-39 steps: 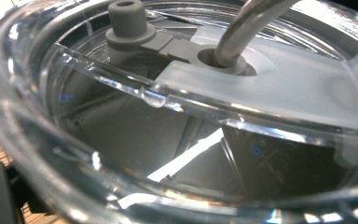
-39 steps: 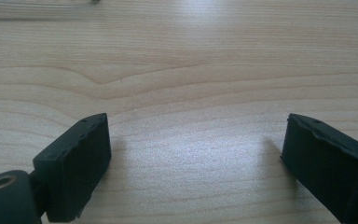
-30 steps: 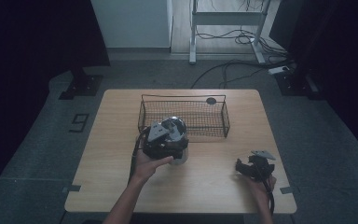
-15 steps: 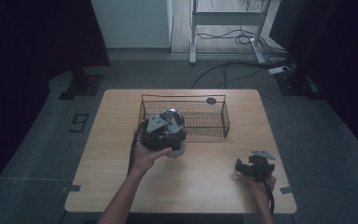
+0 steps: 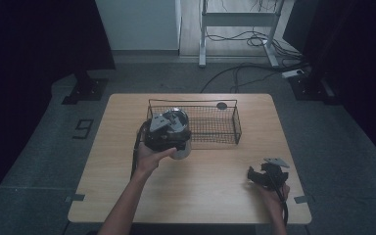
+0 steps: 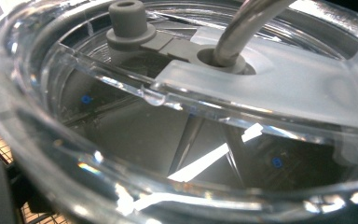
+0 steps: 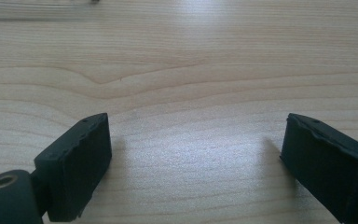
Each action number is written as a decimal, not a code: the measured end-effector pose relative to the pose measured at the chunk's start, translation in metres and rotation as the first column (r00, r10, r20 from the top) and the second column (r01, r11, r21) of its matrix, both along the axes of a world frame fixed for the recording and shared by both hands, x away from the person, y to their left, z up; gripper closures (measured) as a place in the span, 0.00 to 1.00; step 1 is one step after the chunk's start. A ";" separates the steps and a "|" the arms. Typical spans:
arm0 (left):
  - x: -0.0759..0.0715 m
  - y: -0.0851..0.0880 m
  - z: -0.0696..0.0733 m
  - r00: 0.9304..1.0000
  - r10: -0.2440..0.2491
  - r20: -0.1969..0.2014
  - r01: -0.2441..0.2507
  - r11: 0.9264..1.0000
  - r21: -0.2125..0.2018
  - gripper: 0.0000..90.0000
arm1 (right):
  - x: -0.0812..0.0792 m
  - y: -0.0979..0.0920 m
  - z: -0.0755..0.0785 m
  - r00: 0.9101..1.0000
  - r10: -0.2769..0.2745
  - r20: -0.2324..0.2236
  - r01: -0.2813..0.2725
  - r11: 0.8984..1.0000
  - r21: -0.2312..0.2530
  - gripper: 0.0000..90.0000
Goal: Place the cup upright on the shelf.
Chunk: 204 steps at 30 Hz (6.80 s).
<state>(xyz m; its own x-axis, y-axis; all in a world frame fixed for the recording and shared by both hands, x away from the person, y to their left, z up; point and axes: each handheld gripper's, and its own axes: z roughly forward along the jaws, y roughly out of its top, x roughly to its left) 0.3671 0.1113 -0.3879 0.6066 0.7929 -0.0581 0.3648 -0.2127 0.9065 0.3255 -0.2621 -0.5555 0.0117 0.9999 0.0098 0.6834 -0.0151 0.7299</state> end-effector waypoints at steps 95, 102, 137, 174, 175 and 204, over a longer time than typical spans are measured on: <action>0.098 -0.020 0.027 0.999 0.043 0.013 -0.043 0.999 0.012 0.05 | -0.003 -0.004 0.000 0.999 -0.034 0.015 0.034 0.999 0.002 0.14; 0.107 -0.027 0.021 0.999 0.042 0.012 -0.043 0.999 0.023 0.05 | -0.003 -0.004 0.000 0.999 -0.033 0.013 0.033 0.999 0.000 0.14; 0.137 -0.042 -0.042 0.993 0.078 -0.084 -0.070 0.993 0.096 0.05 | -0.003 -0.004 0.000 0.999 -0.034 0.014 0.034 0.999 0.002 0.14; 0.142 -0.038 -0.078 0.985 0.088 -0.146 -0.073 0.992 0.104 0.04 | -0.003 -0.004 0.000 0.999 -0.034 0.014 0.034 0.999 0.001 0.14; 0.141 -0.038 -0.078 0.985 0.086 -0.146 -0.071 0.992 0.106 0.04 | -0.003 -0.004 0.000 0.999 -0.034 0.014 0.034 0.999 0.001 0.14; 0.092 0.000 -0.033 0.996 0.071 -0.058 -0.066 0.995 0.074 0.00 | -0.003 -0.004 0.000 0.999 -0.034 0.014 0.034 0.999 0.002 0.14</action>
<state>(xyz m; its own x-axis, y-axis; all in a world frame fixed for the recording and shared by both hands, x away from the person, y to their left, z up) 0.4595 0.1112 -0.4208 0.5477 0.8359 -0.0346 0.4347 -0.2490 0.8655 0.3229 -0.2658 -0.5556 0.0456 0.9989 0.0114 0.6725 -0.0391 0.7390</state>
